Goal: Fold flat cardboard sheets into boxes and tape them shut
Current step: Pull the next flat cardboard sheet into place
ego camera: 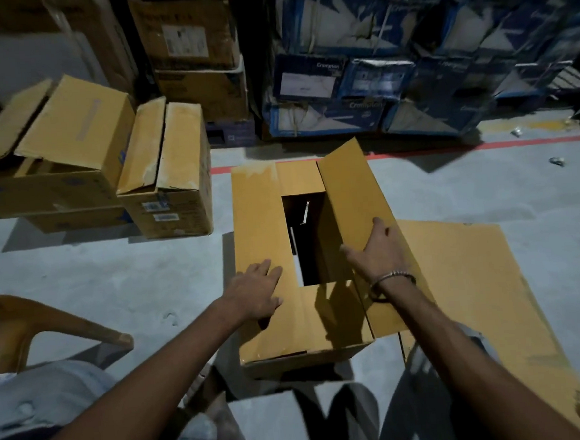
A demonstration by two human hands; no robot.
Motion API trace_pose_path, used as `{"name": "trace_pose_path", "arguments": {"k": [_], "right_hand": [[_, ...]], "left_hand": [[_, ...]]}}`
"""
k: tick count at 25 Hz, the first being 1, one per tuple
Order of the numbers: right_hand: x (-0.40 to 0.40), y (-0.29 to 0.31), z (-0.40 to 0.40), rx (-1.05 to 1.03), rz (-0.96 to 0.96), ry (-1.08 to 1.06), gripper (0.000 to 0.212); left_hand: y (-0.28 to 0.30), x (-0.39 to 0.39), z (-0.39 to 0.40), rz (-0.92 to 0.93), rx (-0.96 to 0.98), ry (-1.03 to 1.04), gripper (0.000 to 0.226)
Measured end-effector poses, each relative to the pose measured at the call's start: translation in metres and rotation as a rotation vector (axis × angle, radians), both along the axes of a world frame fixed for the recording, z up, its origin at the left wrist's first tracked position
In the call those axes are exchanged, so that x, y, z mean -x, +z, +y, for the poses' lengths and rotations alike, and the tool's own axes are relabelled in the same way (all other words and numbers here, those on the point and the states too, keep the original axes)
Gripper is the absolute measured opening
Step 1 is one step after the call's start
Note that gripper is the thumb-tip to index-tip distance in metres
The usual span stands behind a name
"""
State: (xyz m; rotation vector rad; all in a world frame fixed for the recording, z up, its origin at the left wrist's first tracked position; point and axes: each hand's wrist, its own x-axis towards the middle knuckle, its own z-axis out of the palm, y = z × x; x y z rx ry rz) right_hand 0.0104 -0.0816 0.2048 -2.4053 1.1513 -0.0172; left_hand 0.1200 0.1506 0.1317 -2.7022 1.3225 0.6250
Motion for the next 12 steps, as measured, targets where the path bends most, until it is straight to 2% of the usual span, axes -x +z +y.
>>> {"name": "trace_pose_path", "arguments": {"k": [3,7,10,12], "right_hand": [[0.015,-0.009,-0.002,0.122,0.029,-0.108,0.085],[0.032,-0.01,-0.017,0.012,-0.008,-0.264,0.077],[0.032,0.008,-0.006,-0.028,-0.182,-0.168,0.069],[0.028,0.011,0.015,-0.071,-0.219,-0.028,0.059]], "left_hand": [[0.0,0.016,0.01,0.023,-0.053,-0.007,0.083],[-0.005,0.03,0.019,0.005,-0.13,-0.01,0.088],[-0.006,0.033,0.013,-0.048,-0.146,-0.039,0.087],[-0.005,0.03,0.009,-0.059,-0.119,-0.053,0.086]]}}
